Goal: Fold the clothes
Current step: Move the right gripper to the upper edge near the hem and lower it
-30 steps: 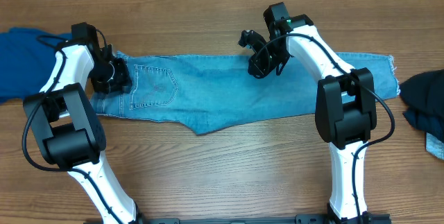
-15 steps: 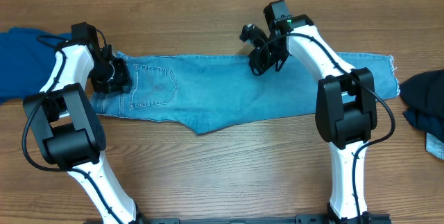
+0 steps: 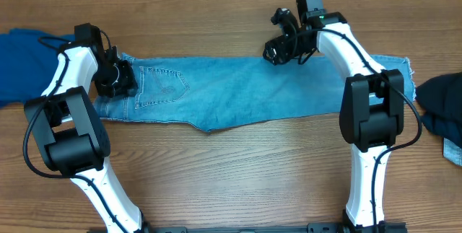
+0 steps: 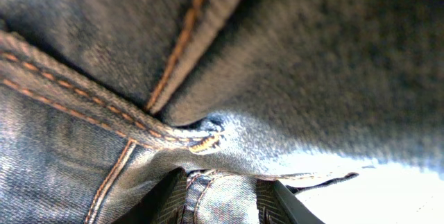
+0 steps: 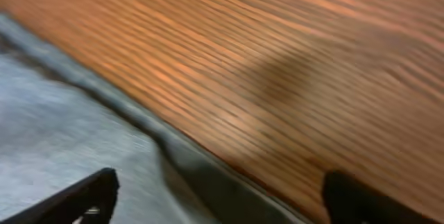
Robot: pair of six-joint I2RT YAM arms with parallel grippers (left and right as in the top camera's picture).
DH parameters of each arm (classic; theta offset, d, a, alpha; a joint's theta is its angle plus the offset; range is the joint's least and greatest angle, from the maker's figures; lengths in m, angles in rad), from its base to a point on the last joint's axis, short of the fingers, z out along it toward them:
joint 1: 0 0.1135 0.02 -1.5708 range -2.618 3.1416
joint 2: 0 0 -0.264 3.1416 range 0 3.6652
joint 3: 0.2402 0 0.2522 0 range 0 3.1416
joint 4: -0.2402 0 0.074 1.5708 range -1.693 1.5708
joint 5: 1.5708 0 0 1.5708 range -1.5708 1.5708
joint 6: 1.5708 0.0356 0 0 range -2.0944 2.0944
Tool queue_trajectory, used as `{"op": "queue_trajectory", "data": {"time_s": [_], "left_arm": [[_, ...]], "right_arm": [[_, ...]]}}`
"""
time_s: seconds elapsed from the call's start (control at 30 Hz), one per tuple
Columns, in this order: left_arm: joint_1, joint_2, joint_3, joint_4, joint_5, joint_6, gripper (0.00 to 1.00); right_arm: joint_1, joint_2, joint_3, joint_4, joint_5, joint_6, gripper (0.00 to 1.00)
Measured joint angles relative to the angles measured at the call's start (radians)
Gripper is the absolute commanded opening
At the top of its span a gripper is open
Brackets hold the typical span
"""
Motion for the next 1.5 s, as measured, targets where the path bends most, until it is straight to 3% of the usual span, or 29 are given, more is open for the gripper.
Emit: {"op": "queue_trajectory", "data": {"time_s": [0.17, 0.47, 0.63, 0.87, 1.0, 1.2, 1.5], "left_arm": [[0.000, 0.000, 0.000, 0.001, 0.005, 0.000, 0.37], [0.007, 0.029, 0.076, -0.042, 0.016, 0.000, 0.39], [0.014, 0.029, 0.084, -0.045, 0.003, 0.001, 0.39], [0.013, 0.029, 0.084, -0.031, -0.014, 0.005, 0.39], [0.014, 0.030, 0.084, -0.026, -0.023, 0.004, 0.39], [0.030, 0.030, 0.084, -0.032, -0.044, 0.005, 0.39], [0.050, 0.030, 0.084, -0.034, -0.039, 0.005, 0.36]], "right_arm": [[-0.017, 0.000, 0.010, -0.118, 0.086, 0.062, 1.00], [-0.196, -0.005, 0.091, -0.310, 0.083, 0.400, 0.98], [-0.318, -0.006, 0.073, -0.353, 0.042, 0.473, 0.86], [-0.307, -0.021, -0.046, -0.311, 0.037, 0.536, 0.61], [-0.309, -0.040, -0.082, -0.266, 0.087, 0.586, 0.57], [-0.356, -0.047, -0.093, -0.227, 0.128, 0.612, 0.57], [-0.496, -0.048, -0.093, -0.185, 0.136, 0.600, 0.73]]}}
